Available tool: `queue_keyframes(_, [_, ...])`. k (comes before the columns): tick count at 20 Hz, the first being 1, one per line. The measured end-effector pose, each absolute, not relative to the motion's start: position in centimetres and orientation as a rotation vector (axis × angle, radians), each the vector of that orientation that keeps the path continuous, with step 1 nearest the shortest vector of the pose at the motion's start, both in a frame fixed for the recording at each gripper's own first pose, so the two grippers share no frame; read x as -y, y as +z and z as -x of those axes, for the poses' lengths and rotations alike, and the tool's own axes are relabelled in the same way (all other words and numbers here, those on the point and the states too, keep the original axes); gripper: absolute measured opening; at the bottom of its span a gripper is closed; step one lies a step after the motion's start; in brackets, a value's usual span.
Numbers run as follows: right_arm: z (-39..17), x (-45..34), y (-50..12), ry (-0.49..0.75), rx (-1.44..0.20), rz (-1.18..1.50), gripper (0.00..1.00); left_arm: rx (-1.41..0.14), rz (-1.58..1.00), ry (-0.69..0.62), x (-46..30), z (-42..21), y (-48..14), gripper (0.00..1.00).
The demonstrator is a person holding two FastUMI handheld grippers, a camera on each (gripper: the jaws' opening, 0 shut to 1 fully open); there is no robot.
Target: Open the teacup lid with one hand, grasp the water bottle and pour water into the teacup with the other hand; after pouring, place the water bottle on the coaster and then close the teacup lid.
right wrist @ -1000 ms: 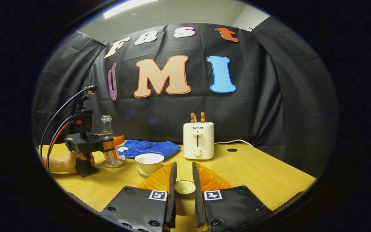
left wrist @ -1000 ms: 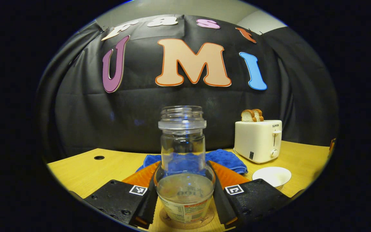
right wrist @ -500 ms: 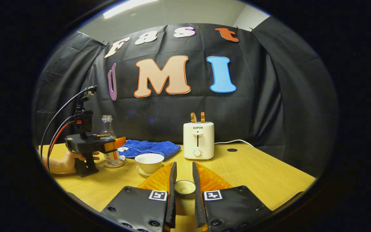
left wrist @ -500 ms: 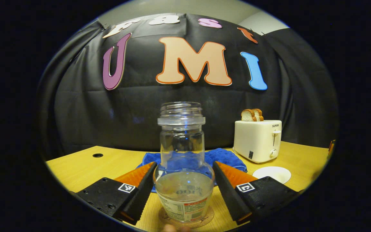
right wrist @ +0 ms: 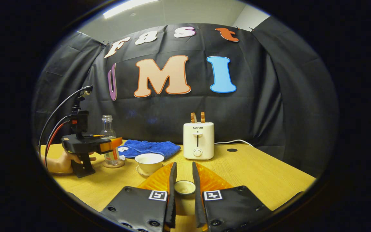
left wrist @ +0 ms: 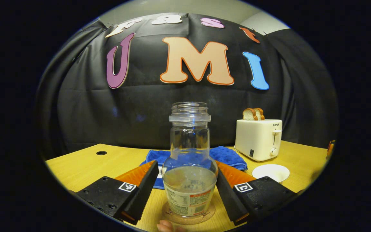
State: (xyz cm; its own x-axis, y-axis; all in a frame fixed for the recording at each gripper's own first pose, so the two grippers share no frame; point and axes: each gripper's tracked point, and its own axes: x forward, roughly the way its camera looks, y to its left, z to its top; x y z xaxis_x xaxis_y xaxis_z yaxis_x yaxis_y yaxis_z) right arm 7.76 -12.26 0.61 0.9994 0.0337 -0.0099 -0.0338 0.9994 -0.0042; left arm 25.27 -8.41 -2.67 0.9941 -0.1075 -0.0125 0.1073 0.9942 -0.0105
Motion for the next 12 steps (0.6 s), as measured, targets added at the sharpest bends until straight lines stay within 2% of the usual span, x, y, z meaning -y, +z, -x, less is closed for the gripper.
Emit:
queue_keyframes(8, [-7.7, 12.3, 0.6, 0.029, -0.011, 0.005, 0.27, -0.016, 0.011, -0.133, 7.9, -21.7, -2.6, 0.94])
queue_keyframes(12, [-7.7, 12.3, 0.6, 0.032, -0.01, 0.005, 0.27, -0.014, 0.009, -0.139, 7.1, -18.0, -2.6, 0.94])
